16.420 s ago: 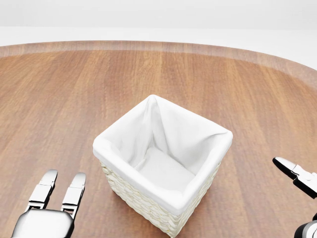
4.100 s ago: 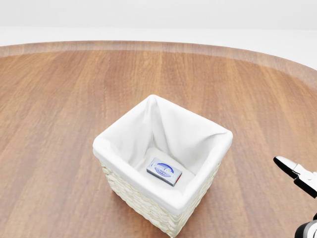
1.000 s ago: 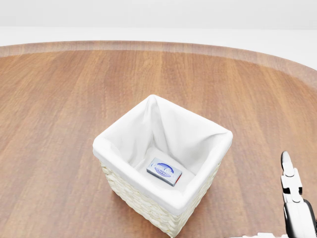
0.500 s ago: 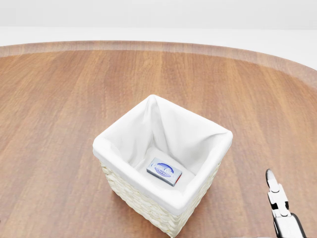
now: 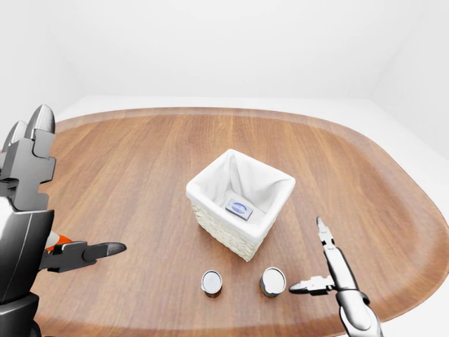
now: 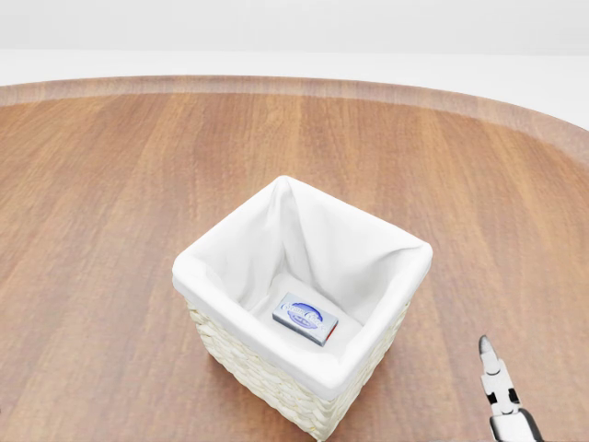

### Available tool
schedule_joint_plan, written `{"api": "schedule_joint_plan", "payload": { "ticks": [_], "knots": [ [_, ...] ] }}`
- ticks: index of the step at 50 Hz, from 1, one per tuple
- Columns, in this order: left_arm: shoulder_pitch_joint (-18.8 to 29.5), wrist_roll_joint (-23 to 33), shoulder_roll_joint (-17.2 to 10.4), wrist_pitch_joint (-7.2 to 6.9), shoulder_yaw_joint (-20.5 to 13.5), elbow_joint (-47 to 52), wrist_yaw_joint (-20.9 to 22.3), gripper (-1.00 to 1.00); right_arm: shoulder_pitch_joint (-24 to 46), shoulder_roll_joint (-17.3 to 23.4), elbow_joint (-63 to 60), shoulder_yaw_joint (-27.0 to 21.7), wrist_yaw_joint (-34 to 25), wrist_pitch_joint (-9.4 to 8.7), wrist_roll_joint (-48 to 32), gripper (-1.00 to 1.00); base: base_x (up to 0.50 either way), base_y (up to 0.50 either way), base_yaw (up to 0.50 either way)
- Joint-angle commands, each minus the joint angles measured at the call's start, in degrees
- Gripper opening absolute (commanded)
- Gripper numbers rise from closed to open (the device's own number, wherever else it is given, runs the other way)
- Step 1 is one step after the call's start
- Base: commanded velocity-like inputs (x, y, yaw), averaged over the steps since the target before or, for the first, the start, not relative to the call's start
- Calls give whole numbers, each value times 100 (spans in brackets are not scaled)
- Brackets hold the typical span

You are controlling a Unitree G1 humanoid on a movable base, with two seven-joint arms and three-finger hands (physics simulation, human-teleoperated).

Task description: Pick up the alphabet soup and the cream cheese box, and put them in the basket.

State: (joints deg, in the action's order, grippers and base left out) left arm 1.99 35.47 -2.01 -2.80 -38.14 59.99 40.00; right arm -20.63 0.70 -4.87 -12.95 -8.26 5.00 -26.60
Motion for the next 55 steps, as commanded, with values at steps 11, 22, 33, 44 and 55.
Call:
{"api": "schedule_joint_plan", "payload": {
  "ticks": [11,22,33,44,55],
  "knots": [
    [-51,-3,24,72,21,0,0,100,50,139,382,363,396,0,-380,100,0,0,0],
    [1,-2,24,57,10,0,0,100,142,195,555,610,519,0,-420,100,0,0,0],
    [27,-11,40,85,-26,0,0,100,37,289,711,808,559,0,-637,100,0,0,0],
    [-39,-12,55,114,18,0,0,100,32,347,983,964,627,0,-841,100,0,0,0],
    [-17,-25,45,112,-8,0,0,100,102,352,1088,1107,721,0,-895,100,0,0,0]
  ]
}}
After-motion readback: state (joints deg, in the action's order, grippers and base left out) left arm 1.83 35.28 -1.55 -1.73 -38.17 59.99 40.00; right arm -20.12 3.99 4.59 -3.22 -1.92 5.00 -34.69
